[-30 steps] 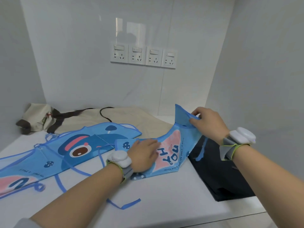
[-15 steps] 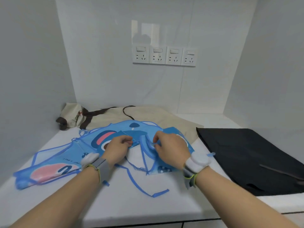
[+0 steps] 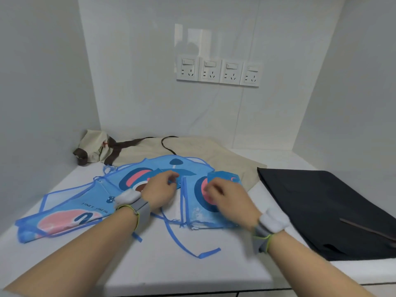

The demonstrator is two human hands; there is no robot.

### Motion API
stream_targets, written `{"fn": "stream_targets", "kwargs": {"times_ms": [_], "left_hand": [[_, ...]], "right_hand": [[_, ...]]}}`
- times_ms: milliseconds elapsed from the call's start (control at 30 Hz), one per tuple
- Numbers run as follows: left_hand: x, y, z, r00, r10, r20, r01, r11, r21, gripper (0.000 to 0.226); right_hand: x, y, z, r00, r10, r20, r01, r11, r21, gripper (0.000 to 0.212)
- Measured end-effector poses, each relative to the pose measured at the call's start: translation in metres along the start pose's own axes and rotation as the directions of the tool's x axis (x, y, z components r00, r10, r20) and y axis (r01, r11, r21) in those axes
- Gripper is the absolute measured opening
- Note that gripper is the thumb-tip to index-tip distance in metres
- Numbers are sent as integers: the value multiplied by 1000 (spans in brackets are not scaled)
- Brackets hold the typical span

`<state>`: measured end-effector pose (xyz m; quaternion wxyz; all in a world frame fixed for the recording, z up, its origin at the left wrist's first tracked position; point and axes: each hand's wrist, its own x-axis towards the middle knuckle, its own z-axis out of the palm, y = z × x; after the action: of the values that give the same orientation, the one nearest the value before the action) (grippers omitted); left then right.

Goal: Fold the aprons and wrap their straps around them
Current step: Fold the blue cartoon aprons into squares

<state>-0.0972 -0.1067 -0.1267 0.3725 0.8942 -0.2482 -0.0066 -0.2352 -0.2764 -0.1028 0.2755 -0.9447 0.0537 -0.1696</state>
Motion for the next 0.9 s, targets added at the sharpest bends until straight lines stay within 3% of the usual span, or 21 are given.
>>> {"fn": "stream_targets", "kwargs": {"times_ms": [100,167,267,367,500,633,767,900], "left_hand": [[10,22,4,995,95,-21,-92,989,117,34],[17,37,9,987,154,36,-158,971,179,36],[26,59,23,971,190,148,-222,941,254,43],[31,74,33,960,165,224,-225,934,277,51],[35,82,24,954,148,260,-215,944,252,64],[34,102,-14,953,200,225,-225,970,90,87],[32,126,-46,959,252,132,-232,961,-148,52],[26,126,-63,983,185,-14,-175,897,-407,24]], "right_hand": [[12,50,-31,949,274,-158,-285,957,-53,18],[13,77,-38,899,427,-96,-436,891,-122,25],[19,91,-38,853,518,69,-513,855,-71,40],[28,87,-36,851,497,170,-507,862,21,33],[33,76,-49,920,325,219,-389,826,408,26],[39,53,-86,974,7,228,-99,914,393,18],[52,20,-121,971,-132,199,43,916,400,17],[65,17,-131,1000,-9,-6,11,897,443,19]]}}
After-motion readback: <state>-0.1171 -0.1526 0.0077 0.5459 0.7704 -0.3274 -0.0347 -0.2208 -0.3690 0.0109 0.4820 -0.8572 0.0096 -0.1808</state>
